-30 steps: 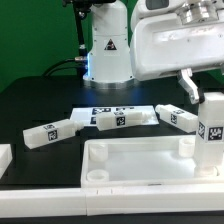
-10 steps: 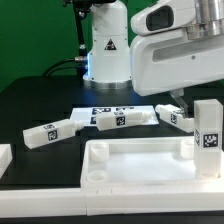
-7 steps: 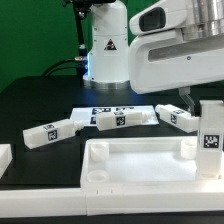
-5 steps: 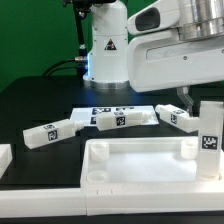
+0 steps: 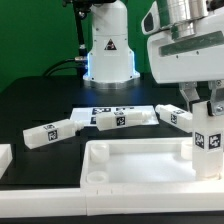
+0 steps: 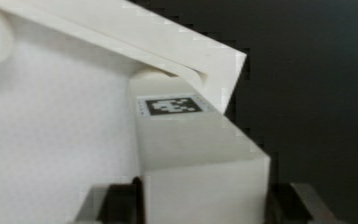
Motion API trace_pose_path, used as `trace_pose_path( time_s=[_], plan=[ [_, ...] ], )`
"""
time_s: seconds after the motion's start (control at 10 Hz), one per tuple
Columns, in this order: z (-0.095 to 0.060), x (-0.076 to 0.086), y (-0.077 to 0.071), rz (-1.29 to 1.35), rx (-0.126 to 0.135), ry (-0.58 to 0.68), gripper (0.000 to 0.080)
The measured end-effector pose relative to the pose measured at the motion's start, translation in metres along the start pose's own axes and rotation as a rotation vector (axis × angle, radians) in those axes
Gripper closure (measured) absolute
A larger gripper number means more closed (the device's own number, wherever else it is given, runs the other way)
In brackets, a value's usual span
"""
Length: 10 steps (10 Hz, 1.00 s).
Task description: Assemble desk
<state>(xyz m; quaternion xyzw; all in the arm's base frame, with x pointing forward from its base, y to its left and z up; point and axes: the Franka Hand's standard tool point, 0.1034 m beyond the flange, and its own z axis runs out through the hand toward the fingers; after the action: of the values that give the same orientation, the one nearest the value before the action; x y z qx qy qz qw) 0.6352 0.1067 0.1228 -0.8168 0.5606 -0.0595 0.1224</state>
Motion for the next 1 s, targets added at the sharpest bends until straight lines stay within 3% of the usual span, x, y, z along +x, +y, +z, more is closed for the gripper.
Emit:
trace_pose_path(
  time_s=[0.1,0.2,0.3,0.4,0.5,0.6,0.8,1.0],
  plan=[
    [0.000,0.001,0.000,0.002,0.000,0.000,0.0502],
    [0.000,0.001,0.001,-0.085,-0.004,-0.002,0.0434],
    [0.000,0.004,0.006,-0.299,-0.039,-0.032,0.0295],
    [0.000,0.009,0.007,-0.504,-0.065,-0.070,0.0295],
    [-0.001,0.012,0.005,-0.636,-0.088,-0.118,0.0180],
    [-0.003,0.012,0.000,-0.654,-0.062,-0.088,0.0180],
    [-0.001,0.013,0.003,-0.793,-0.061,-0.095,0.0151],
    [0.000,0.012,0.002,-1.146,-0.071,-0.101,0.0150]
  ],
)
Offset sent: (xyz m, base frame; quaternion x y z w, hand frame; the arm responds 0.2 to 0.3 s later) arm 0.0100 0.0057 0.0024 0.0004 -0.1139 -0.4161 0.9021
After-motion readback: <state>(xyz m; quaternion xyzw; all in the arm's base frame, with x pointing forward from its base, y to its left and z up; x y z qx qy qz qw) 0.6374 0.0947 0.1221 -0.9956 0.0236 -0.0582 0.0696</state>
